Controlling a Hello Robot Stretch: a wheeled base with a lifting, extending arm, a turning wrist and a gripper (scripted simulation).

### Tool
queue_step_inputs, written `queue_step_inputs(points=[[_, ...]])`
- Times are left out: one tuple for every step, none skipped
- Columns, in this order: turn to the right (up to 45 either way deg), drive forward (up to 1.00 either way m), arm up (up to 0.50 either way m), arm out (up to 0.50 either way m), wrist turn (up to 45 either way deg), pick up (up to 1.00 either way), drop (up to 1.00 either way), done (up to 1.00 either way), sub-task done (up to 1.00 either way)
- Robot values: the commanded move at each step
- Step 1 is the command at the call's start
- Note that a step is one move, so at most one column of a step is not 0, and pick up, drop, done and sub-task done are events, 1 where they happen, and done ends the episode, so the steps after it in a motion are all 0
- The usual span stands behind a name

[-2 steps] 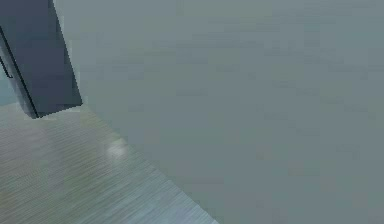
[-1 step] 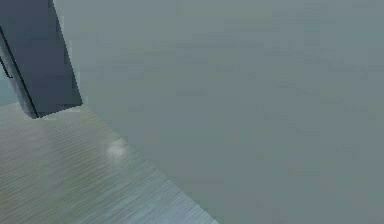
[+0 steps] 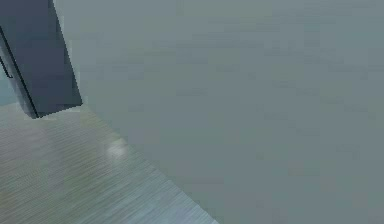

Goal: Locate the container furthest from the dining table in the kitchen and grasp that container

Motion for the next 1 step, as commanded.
queue_step_inputs(points=[[0.0, 0.00, 0.00, 0.00, 0.0, 0.00, 0.00, 1.00, 0.00]])
